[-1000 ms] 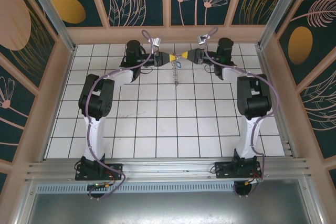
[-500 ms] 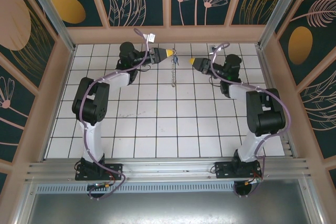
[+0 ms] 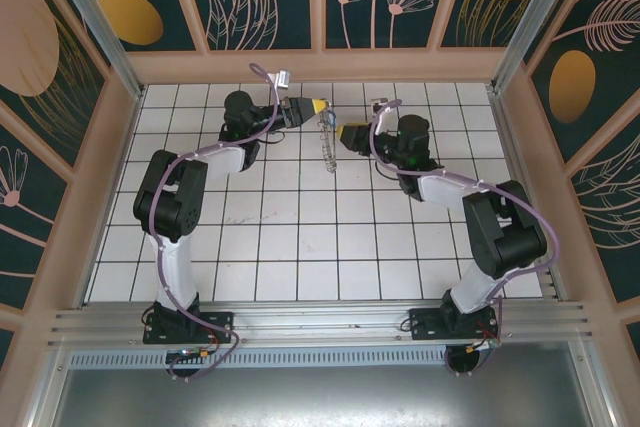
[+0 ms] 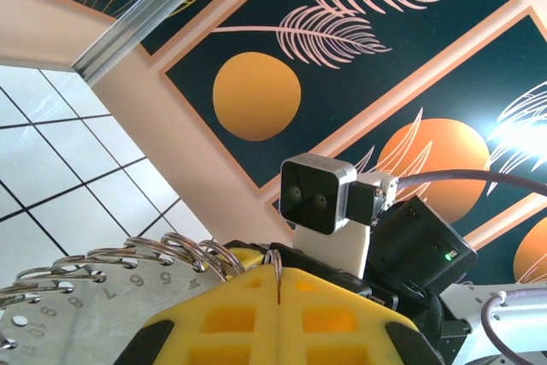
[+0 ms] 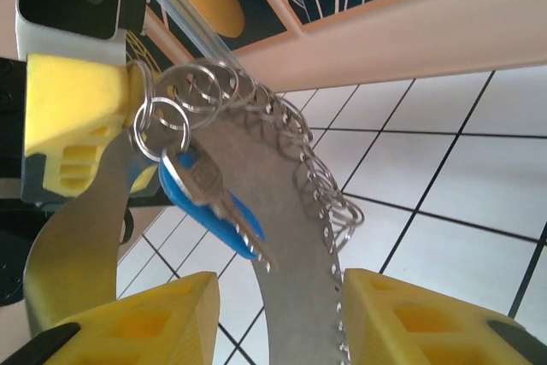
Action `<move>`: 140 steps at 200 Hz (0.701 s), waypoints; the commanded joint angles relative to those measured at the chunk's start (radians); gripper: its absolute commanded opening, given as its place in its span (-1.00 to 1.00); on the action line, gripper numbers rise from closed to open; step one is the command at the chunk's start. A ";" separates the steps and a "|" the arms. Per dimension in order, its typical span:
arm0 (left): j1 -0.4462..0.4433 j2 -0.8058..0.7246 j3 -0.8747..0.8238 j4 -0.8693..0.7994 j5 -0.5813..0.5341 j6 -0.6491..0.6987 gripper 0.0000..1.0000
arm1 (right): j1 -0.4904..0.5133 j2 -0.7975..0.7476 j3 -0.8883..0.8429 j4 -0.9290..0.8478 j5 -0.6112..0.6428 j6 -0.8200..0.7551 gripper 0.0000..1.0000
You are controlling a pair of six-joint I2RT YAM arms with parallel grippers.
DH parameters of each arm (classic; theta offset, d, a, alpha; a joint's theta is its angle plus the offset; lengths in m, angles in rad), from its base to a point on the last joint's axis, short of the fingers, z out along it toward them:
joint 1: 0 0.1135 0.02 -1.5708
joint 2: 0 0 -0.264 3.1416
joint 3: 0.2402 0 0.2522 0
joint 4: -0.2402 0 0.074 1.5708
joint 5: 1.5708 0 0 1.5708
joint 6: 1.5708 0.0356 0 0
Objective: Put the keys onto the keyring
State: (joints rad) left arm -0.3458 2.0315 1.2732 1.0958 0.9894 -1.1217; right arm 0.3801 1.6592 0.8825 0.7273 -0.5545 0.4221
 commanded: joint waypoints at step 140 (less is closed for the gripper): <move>-0.004 -0.040 0.014 0.101 0.023 -0.046 -1.00 | 0.045 0.093 0.176 -0.061 -0.089 -0.098 -0.39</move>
State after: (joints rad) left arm -0.3462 2.0312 1.2713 1.1225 0.9977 -1.1576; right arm 0.4171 1.7420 1.0317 0.6724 -0.6060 0.3504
